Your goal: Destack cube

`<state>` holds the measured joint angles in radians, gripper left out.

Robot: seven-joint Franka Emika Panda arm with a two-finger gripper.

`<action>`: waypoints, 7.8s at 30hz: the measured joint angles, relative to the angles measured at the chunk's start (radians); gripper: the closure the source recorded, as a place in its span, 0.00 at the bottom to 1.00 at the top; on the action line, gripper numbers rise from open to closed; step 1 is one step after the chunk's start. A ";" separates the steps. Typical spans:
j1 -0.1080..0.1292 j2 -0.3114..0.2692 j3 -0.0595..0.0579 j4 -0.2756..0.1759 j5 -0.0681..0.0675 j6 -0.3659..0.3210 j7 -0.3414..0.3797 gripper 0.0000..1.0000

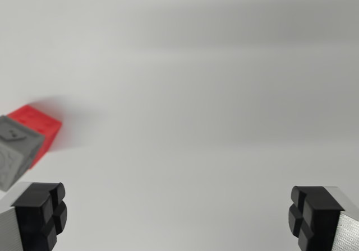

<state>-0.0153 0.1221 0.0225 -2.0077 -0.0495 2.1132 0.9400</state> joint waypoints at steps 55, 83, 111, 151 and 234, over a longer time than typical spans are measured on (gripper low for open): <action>0.179 0.031 0.077 -0.186 0.014 0.223 0.649 0.00; 0.269 0.170 0.087 -0.219 0.003 0.400 0.913 0.00; 0.286 0.327 0.065 -0.213 -0.023 0.549 0.932 0.00; 0.288 0.330 0.062 -0.212 -0.023 0.554 0.932 1.00; 0.224 0.152 0.065 -0.205 0.011 0.369 0.731 1.00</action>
<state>0.2086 0.2738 0.0880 -2.2124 -0.0388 2.4820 1.6707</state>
